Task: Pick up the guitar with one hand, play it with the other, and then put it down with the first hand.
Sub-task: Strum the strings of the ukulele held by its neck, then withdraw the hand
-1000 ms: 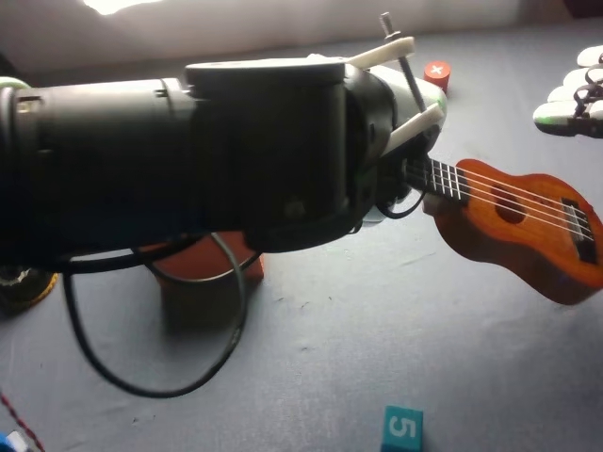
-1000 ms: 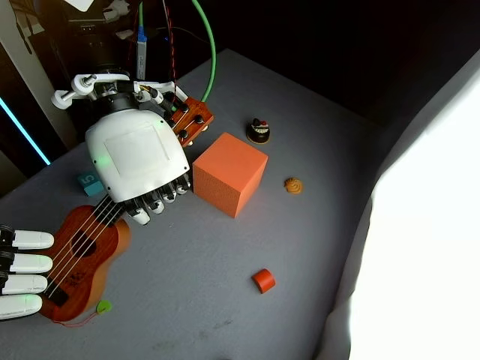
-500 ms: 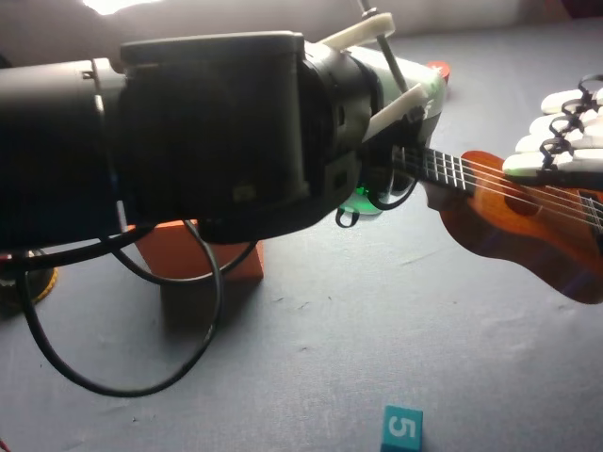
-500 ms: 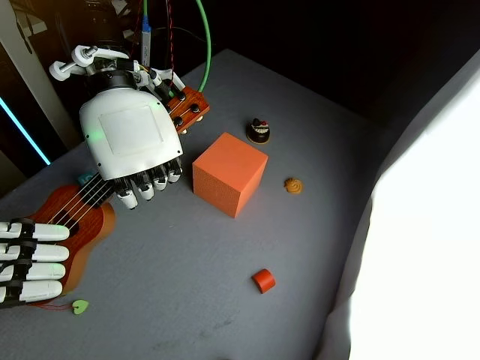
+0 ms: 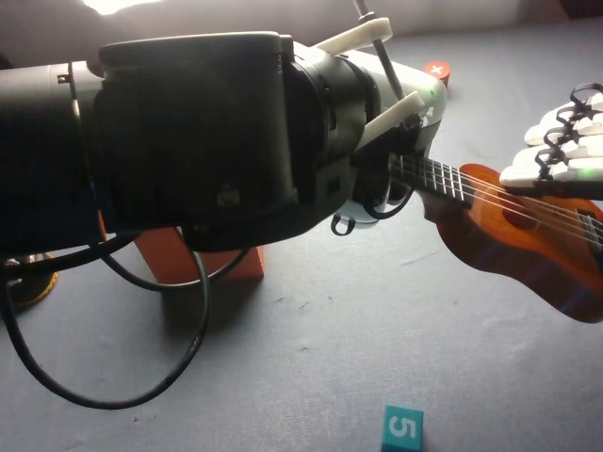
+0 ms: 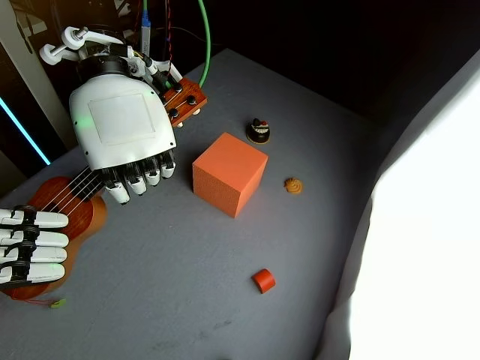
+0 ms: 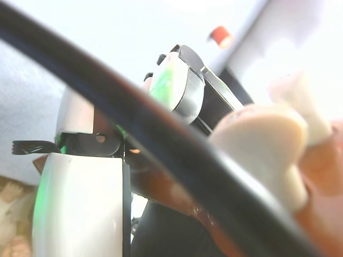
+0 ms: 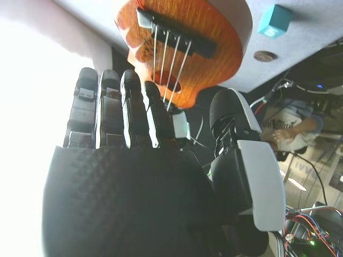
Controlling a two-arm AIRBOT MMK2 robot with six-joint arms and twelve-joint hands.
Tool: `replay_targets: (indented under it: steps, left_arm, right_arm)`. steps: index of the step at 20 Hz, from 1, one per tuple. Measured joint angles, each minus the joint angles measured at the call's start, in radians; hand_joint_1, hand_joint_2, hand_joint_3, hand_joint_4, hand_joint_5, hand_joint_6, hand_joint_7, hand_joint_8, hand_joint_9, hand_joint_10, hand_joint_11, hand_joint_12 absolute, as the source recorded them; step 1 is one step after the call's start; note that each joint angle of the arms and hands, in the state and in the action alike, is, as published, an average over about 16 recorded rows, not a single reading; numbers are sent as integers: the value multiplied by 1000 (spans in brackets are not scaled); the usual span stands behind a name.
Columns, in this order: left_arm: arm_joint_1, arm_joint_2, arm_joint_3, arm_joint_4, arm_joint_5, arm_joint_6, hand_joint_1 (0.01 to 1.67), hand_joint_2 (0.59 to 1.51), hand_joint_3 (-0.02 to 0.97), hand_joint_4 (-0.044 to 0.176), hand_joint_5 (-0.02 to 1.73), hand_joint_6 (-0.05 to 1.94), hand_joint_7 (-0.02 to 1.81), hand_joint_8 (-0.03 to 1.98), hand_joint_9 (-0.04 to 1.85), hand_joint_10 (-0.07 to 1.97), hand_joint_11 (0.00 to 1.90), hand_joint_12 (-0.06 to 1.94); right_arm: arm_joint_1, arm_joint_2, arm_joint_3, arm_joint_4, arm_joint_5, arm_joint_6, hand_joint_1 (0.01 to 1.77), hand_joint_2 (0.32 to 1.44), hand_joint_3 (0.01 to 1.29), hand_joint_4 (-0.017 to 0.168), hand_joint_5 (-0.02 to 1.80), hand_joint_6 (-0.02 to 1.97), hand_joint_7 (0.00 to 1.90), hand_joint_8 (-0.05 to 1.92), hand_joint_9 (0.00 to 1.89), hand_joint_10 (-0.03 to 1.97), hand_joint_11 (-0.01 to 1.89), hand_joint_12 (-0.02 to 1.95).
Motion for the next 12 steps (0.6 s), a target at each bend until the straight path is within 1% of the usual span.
replay_targets:
  steps: [5,12]
  left_arm:
    - [-1,1,-2,-6,-1,9,1444,1095,-16,0,1147,1856,1259,1965,1373,1919,1438,1931]
    - [-3,0,-2,-9,-1,18,1442,1095,-16,0,1127,1840,1256,1965,1373,1919,1438,1931]
  right_arm:
    - [-2,9,-16,-18,11,-2,293,1329,19,-8,75,279,164,28,106,21,22,239]
    - [-6,24,-34,-51,30,-7,331,1322,19,-11,12,575,184,28,118,26,21,273]
